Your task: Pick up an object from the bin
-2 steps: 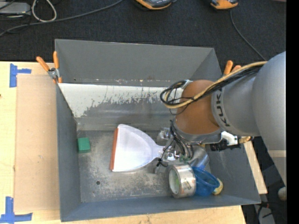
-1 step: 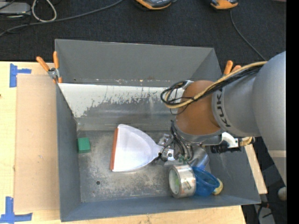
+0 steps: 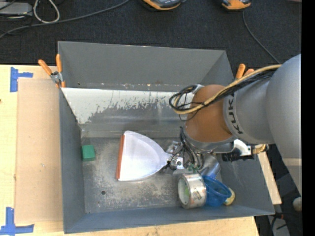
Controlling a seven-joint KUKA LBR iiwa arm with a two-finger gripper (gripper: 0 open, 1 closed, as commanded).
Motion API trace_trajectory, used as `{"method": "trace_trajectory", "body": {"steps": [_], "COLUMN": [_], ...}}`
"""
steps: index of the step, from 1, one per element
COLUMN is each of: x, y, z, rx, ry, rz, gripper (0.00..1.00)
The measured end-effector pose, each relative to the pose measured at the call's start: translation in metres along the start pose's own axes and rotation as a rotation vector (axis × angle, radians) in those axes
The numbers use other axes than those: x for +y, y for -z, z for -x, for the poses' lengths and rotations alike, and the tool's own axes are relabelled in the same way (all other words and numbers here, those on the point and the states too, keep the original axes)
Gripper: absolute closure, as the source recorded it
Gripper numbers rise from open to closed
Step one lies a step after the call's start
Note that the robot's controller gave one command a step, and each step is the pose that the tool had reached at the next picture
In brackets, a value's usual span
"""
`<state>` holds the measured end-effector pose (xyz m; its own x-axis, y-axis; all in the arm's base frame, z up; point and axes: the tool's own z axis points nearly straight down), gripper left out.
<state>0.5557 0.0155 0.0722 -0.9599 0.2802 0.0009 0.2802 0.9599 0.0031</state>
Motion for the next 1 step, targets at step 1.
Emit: {"method": "trace_trajectory", "body": {"steps": [1], "x": [-0.0006], "y": [0.0331], "z": [-0.0022], "rx": [0.007], "ry": [0.002], "rz": [-0.002], "gripper": [1.0]}}
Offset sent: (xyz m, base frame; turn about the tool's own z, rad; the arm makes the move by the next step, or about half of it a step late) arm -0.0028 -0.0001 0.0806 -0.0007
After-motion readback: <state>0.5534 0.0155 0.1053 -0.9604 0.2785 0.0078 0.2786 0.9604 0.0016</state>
